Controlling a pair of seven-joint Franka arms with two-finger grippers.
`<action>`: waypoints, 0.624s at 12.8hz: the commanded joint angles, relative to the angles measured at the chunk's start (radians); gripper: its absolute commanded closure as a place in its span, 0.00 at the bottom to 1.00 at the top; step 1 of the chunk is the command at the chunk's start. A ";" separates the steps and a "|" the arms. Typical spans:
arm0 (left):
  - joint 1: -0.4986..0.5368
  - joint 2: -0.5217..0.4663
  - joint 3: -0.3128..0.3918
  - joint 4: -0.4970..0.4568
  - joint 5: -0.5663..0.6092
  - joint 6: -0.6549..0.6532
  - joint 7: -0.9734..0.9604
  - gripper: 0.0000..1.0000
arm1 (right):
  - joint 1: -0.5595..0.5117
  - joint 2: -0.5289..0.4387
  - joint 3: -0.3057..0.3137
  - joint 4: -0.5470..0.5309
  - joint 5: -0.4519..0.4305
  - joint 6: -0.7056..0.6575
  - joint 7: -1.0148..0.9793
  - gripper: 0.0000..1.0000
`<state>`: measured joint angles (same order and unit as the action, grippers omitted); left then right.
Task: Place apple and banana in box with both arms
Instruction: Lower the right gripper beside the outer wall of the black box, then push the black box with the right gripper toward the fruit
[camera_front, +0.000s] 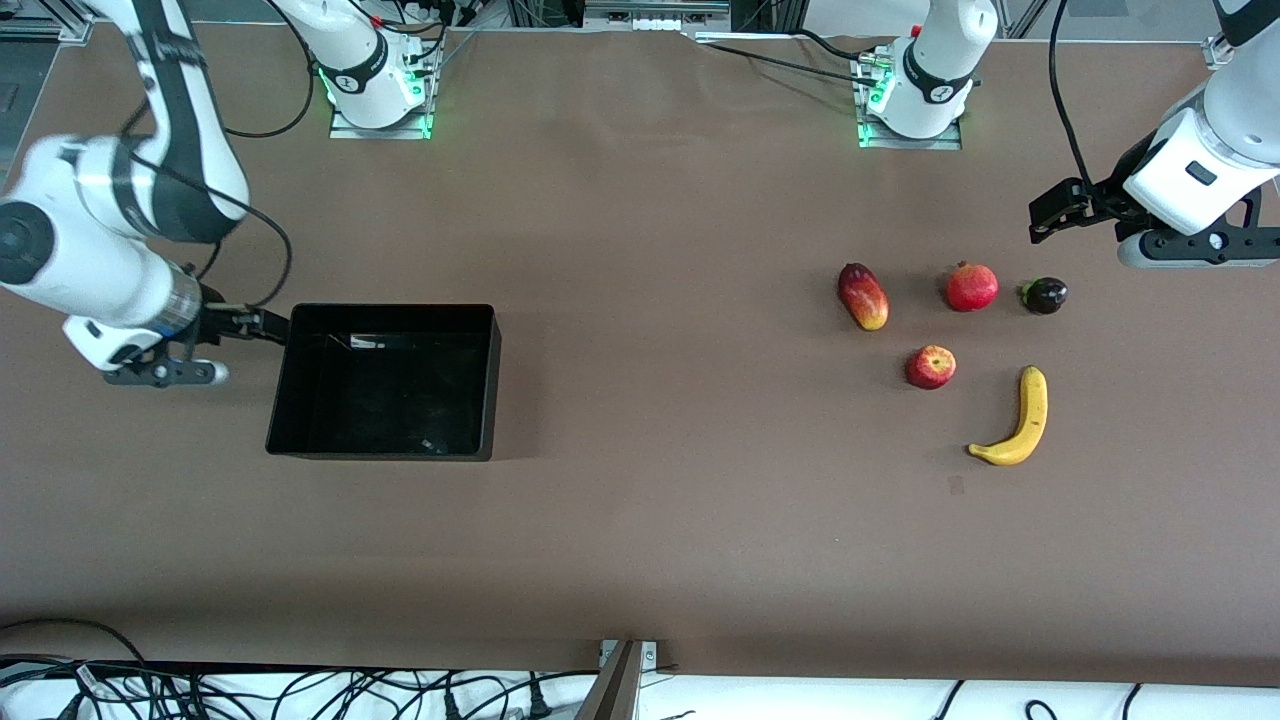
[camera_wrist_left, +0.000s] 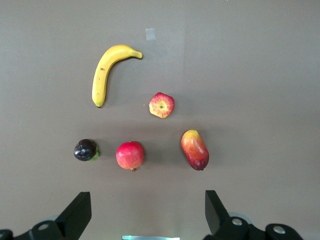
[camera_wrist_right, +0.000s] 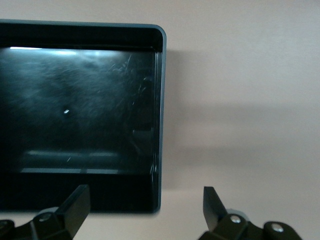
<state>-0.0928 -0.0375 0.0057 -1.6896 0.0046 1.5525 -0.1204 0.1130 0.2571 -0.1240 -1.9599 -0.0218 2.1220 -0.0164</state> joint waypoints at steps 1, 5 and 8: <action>-0.005 -0.004 0.002 0.016 -0.002 -0.020 -0.010 0.00 | -0.013 0.053 0.004 -0.030 -0.001 0.082 0.018 0.00; -0.005 -0.005 0.002 0.016 -0.002 -0.020 -0.010 0.00 | -0.036 0.091 0.006 -0.144 0.003 0.257 0.018 0.02; -0.005 -0.004 0.002 0.016 -0.002 -0.020 -0.010 0.00 | -0.056 0.113 0.006 -0.165 0.003 0.282 0.015 0.21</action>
<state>-0.0928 -0.0376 0.0057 -1.6895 0.0046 1.5524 -0.1204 0.0780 0.3787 -0.1275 -2.1043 -0.0213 2.3823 -0.0076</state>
